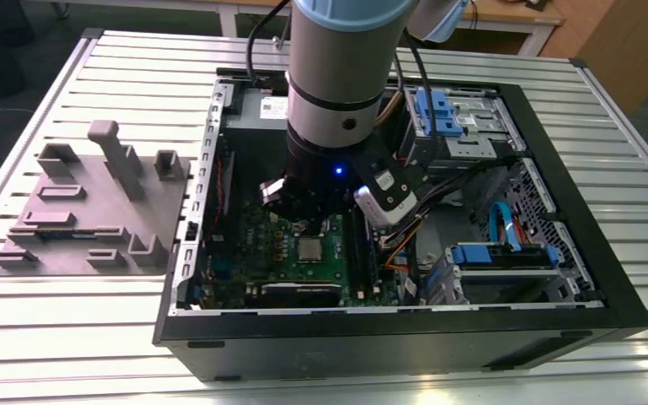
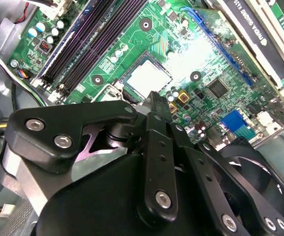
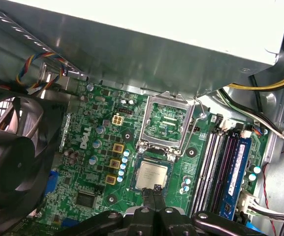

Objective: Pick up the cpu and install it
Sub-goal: 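Close the cpu cover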

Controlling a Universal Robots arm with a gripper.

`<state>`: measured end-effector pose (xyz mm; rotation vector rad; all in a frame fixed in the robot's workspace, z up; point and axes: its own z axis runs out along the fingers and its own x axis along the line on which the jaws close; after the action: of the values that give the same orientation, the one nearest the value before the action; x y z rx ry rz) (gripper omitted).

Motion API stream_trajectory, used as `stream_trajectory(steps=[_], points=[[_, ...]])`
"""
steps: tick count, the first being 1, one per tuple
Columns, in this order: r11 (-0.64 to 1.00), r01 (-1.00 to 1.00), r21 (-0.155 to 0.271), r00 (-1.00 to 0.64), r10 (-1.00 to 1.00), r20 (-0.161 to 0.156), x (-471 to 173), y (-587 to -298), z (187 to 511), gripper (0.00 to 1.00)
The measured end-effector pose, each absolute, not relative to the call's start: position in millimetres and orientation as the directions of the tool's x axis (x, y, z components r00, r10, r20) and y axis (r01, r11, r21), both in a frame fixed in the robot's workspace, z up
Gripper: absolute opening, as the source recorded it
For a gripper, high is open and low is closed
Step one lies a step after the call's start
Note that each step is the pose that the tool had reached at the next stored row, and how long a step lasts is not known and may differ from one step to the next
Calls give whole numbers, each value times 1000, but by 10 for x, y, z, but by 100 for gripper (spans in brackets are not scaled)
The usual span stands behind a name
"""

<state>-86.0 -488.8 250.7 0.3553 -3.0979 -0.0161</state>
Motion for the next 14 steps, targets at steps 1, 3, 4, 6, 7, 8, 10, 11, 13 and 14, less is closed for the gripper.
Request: stream_trajectory(steps=[1, 3, 4, 6, 7, 8, 10, 11, 13, 14], points=[[974, -226, 13, -974, -227, 22, -860, -4888, 2507, 10], [974, -226, 13, -974, -227, 22, -860, -4888, 2506, 10], [974, -226, 13, -974, -227, 22, -860, -4888, 2506, 10], [974, -226, 13, -974, -227, 22, -860, -4888, 2506, 10], [974, -226, 13, -974, -227, 22, -860, -4888, 2506, 10], [974, -226, 13, -974, -227, 22, -860, -4888, 2506, 10], [974, -227, 13, -974, -227, 22, -855, -4887, 2505, 10], [974, -227, 13, -974, -227, 22, -843, -4887, 2502, 10], [974, -226, 13, -974, -227, 22, -786, -4887, 2501, 10], [974, -226, 13, -974, -227, 22, -744, -4886, 2499, 10]])
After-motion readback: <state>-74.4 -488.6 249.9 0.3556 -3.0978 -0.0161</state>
